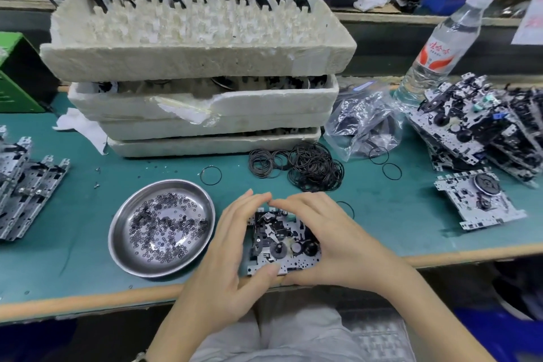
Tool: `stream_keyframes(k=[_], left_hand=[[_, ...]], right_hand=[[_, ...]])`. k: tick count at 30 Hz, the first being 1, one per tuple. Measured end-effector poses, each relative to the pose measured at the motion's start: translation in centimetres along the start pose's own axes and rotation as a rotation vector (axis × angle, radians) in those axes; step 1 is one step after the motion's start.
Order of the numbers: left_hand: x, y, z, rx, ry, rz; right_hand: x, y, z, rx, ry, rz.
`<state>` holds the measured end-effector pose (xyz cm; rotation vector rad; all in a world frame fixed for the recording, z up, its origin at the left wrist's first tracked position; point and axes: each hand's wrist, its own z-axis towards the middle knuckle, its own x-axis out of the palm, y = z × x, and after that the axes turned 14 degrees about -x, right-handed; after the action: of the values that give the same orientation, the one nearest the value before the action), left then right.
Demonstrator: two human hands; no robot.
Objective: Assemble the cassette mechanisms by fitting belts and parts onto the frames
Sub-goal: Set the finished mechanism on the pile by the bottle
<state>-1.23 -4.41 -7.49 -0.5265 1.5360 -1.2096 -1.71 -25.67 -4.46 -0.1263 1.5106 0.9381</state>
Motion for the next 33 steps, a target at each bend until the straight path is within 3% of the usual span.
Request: stream_keyframes(k=[3,6,10,12,15,20,23,25,28,33], left_hand=[[-0.1,0.3,-0.2,-0.020,-0.017,-0.064],[-0.1,0.5,-0.3,-0.026,-0.019,-0.062],[0.0,0.4,-0.2,-0.009,0.001,0.004],[0.0,0.2,-0.1,0.000,0.009,0.034],[0.0,0.1,-0.1,0.012,0.021,0.055],[0.0,-0.1,-0.1,0.008,0.015,0.071],[0.1,-0.1,-0.2,-0.004,0.008,0.088],[0.1,-0.1,-0.2,-0.007,0.004,0.098],[0.1,-0.2,-0.2,-0.010,0.001,0.109],[0.1,-0.2,-0.3,-0.006,0.003,0.112]], right_hand=[[-0.1,0.1,-0.7,0.034,-0.073,-0.014],[-0.8,-0.4,-2.6,0.159,-0.253,0.017],[-1.7,-1.7,-5.7,0.493,-0.627,-0.058],[-2.0,-2.5,-6.8,0.693,-0.734,-0.142],[-2.0,-3.2,-7.4,0.875,-0.717,-0.186],[-1.4,-3.3,-6.8,0.948,-0.547,-0.347],[-0.8,-3.0,-6.1,0.837,-0.592,-0.582],[-0.4,-2.7,-5.6,0.610,-0.619,-0.643],[0.2,-2.4,-4.9,0.267,-0.527,-0.676],[1.5,-2.5,-4.5,0.130,-0.428,-0.951]])
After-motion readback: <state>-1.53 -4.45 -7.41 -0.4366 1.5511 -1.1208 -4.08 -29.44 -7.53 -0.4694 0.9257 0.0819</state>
